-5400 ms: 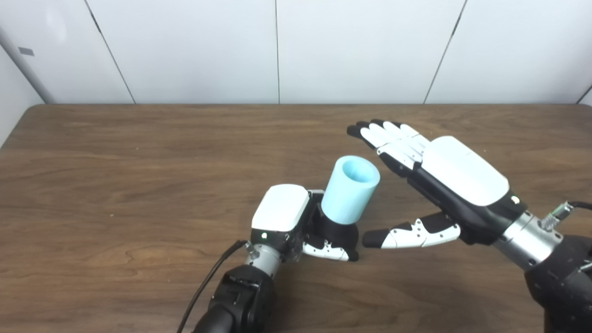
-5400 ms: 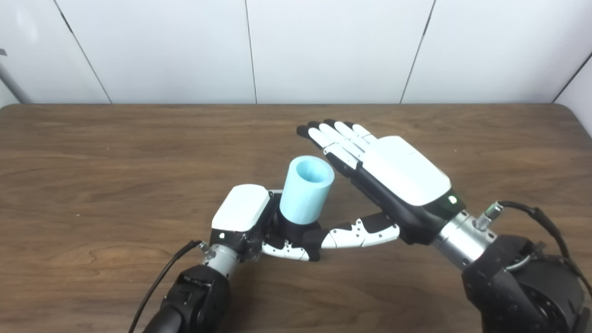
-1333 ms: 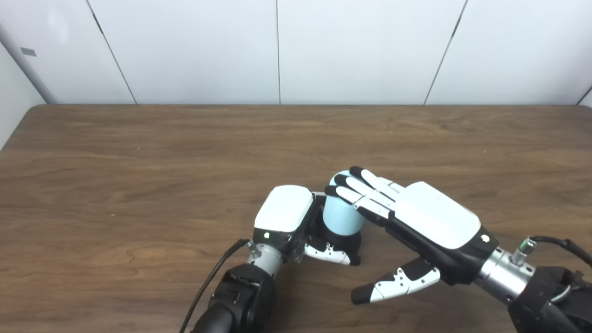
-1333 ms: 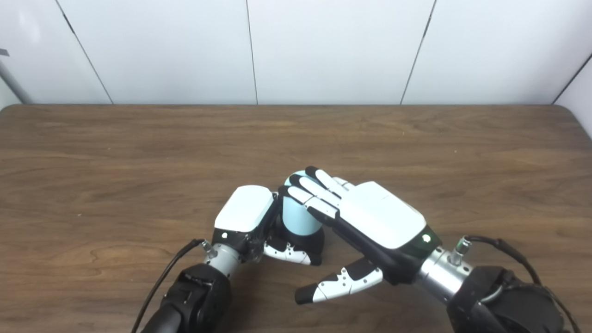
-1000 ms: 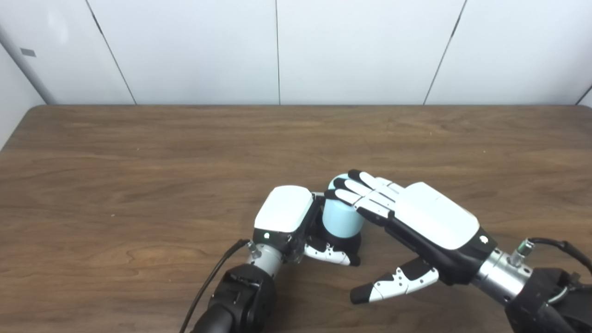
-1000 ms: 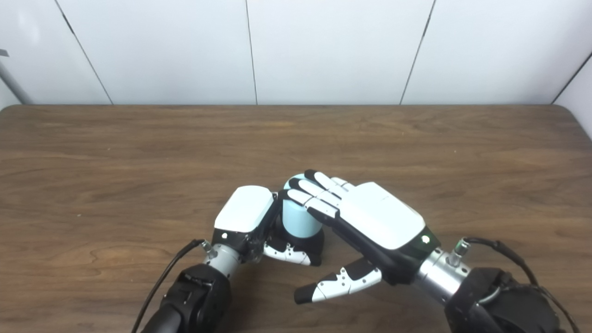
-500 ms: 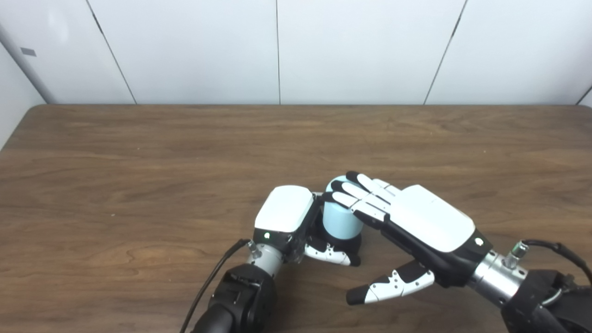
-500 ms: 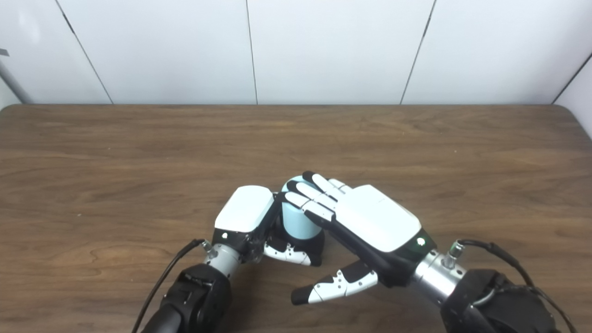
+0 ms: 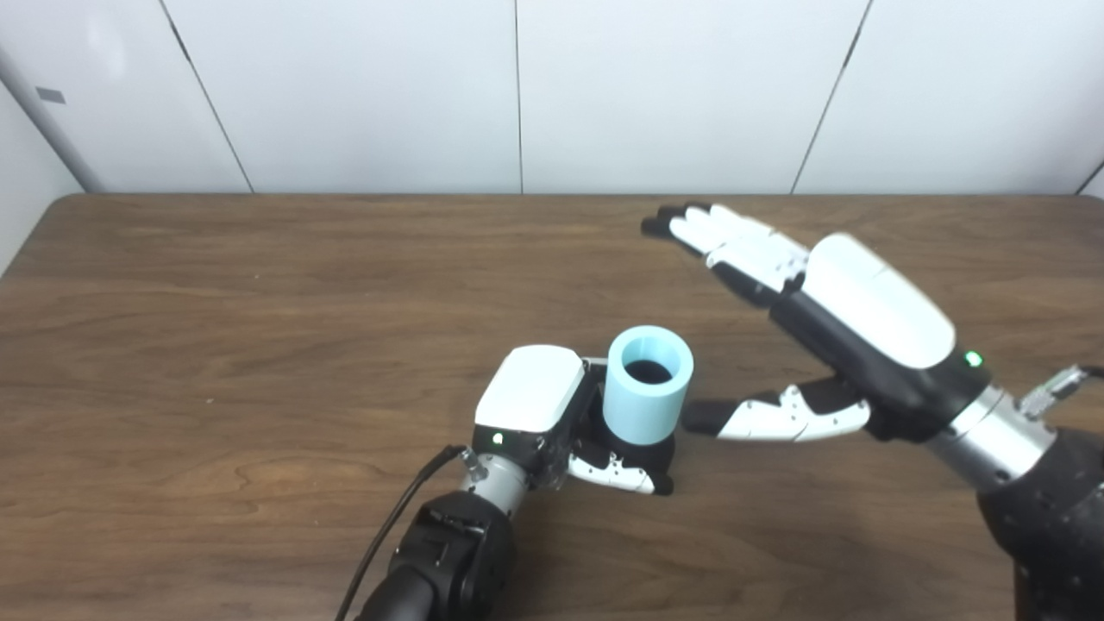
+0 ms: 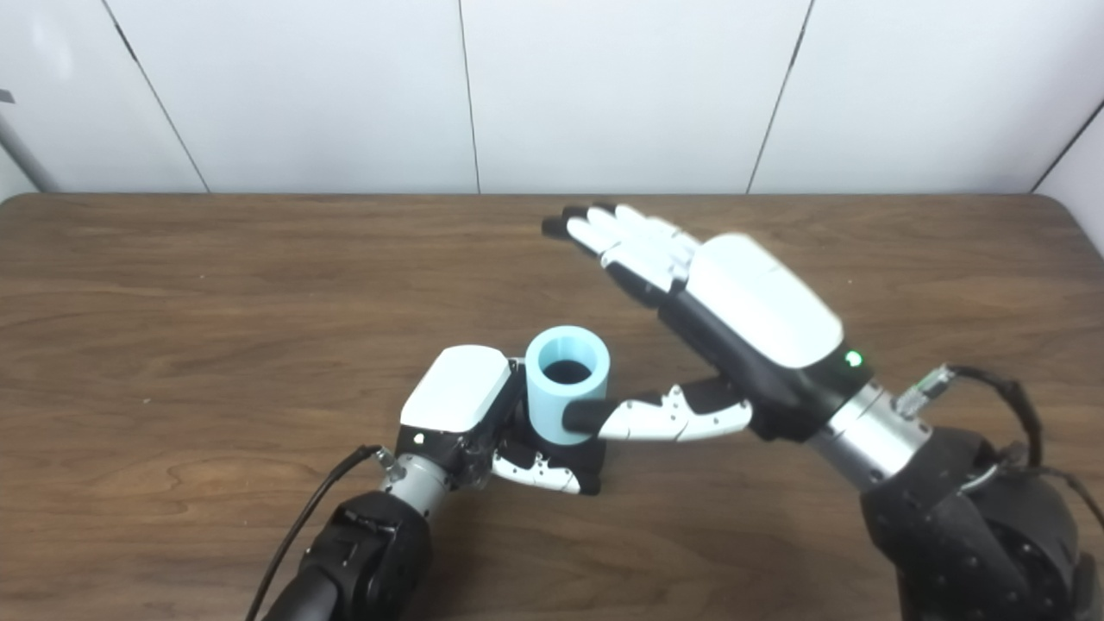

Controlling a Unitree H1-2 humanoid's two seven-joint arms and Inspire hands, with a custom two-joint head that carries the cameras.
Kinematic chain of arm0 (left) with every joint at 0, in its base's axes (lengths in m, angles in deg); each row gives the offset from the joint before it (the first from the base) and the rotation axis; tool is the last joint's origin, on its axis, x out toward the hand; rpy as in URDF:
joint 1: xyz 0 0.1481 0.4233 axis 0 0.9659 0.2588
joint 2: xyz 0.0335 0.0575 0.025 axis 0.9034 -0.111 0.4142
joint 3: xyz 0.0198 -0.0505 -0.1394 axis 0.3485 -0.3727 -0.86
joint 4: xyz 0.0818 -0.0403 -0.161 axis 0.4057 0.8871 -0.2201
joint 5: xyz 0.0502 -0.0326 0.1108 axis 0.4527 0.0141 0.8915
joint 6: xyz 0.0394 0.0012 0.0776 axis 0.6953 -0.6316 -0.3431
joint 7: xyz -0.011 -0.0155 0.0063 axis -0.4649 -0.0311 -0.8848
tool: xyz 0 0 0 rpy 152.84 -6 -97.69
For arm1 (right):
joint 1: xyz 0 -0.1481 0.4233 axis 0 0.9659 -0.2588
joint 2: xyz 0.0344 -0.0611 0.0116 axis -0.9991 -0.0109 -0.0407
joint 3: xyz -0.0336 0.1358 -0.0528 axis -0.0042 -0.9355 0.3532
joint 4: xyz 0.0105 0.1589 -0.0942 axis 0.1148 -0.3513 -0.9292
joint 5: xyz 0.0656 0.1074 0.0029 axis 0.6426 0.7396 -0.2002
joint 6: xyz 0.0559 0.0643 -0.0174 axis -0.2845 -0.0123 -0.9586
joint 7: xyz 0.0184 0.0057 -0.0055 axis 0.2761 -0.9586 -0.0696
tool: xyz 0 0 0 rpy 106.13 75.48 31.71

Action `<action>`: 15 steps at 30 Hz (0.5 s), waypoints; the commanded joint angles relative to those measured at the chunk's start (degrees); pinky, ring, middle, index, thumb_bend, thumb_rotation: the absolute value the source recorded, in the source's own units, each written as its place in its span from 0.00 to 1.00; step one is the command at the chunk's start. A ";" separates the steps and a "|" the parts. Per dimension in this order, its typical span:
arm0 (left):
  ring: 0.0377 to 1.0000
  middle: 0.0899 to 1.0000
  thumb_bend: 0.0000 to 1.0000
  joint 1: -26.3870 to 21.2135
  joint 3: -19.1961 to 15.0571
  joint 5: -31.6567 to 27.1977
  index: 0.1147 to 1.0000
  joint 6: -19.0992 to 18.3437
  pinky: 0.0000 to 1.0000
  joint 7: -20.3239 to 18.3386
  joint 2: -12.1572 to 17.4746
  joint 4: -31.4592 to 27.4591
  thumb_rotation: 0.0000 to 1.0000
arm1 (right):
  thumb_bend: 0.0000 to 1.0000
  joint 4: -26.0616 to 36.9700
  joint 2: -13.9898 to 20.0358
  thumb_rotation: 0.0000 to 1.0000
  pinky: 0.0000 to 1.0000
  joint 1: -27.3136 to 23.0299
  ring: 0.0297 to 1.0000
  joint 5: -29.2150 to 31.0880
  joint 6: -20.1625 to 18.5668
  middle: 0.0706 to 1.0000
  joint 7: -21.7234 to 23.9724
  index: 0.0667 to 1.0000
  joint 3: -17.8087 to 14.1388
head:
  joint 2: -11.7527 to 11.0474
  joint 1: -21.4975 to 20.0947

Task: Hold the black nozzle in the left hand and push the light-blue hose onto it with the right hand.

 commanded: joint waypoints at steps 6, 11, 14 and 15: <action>0.41 0.40 0.50 1.80 0.76 -0.31 0.44 -0.74 0.37 -3.21 0.67 2.86 0.00 | 0.52 1.78 -0.15 0.84 0.91 -3.00 0.97 3.43 -0.10 0.95 -0.49 0.93 -2.94 | -0.11 0.11; 0.40 0.40 0.50 1.76 0.53 -0.52 0.44 -0.80 0.36 -3.07 0.66 2.74 0.00 | 0.52 1.78 0.24 0.81 0.90 -2.03 0.96 3.69 -1.60 0.93 -0.07 0.92 -3.79 | -0.09 0.01; 0.40 0.40 0.50 1.72 0.31 -0.37 0.45 -1.03 0.36 -3.00 0.63 2.58 0.00 | 0.54 1.78 -0.10 0.80 0.86 -0.56 0.95 4.42 -5.03 0.93 0.08 0.91 -4.66 | -0.10 0.24; 0.40 0.41 0.50 1.69 0.28 -0.30 0.44 -1.04 0.37 -3.01 0.66 2.52 0.00 | 0.54 1.78 -0.08 0.79 0.85 0.02 0.94 4.75 -5.99 0.93 0.01 0.91 -4.89 | -0.10 0.24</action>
